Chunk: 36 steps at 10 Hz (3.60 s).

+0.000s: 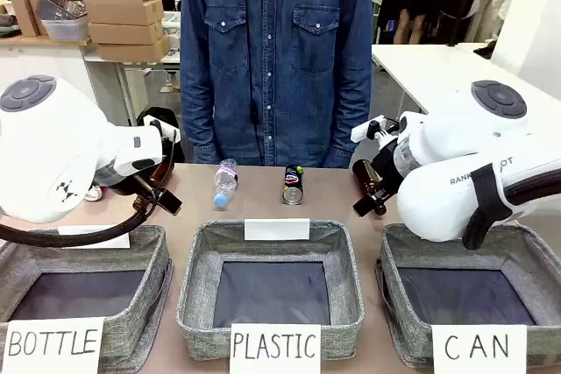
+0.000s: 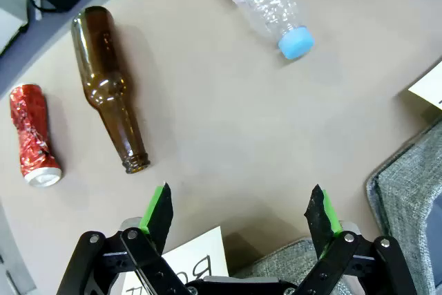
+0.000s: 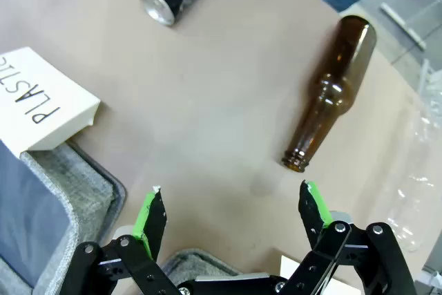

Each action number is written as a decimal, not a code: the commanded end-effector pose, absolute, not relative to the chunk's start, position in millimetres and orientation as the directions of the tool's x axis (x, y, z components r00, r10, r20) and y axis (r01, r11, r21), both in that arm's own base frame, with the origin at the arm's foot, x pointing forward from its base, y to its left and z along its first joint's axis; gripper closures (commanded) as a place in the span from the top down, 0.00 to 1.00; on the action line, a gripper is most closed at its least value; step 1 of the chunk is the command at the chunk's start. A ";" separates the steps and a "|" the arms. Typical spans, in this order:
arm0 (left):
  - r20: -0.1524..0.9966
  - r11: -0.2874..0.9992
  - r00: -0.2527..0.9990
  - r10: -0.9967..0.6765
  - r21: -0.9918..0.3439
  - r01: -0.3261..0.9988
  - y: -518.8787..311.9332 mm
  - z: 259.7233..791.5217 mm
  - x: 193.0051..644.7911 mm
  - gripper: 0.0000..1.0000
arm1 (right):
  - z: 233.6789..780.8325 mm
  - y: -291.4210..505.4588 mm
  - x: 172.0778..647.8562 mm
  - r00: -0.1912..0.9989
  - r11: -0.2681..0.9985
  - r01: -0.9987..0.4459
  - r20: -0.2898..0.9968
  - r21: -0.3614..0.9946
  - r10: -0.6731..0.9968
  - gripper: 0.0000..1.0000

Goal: Sort the can waste into the basket.
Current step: Pick up the can waste from the table and place it in the right Fabric basket.

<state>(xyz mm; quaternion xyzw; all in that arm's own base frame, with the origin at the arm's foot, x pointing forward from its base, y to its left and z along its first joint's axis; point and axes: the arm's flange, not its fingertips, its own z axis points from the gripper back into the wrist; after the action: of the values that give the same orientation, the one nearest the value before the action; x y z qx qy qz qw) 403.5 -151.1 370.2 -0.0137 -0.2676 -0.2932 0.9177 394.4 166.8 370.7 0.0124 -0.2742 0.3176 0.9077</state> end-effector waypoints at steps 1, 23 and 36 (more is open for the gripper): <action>0.499 0.828 0.685 -0.531 0.132 0.546 -151.2 370.2 403.5 1.00 | 370.7 166.9 394.4 0.648 0.798 -0.583 0.506 -0.152 0.570 1.00; 0.623 0.295 0.553 -0.553 -0.474 0.830 -27.3 593.4 259.9 1.00 | 595.9 99.7 231.1 0.777 0.517 -0.600 0.598 0.611 0.195 1.00; 0.661 -0.227 0.750 0.026 -0.727 0.648 110.2 572.1 282.0 1.00 | 635.2 -44.6 254.2 0.820 0.002 -0.261 0.223 0.965 -0.528 1.00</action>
<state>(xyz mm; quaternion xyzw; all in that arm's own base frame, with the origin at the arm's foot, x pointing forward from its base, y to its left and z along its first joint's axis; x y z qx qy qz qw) 281.4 106.7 572.8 -0.7161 -0.2302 -0.2613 0.6049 252.0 -40.2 634.6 0.6865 -0.2866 -0.1023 0.6604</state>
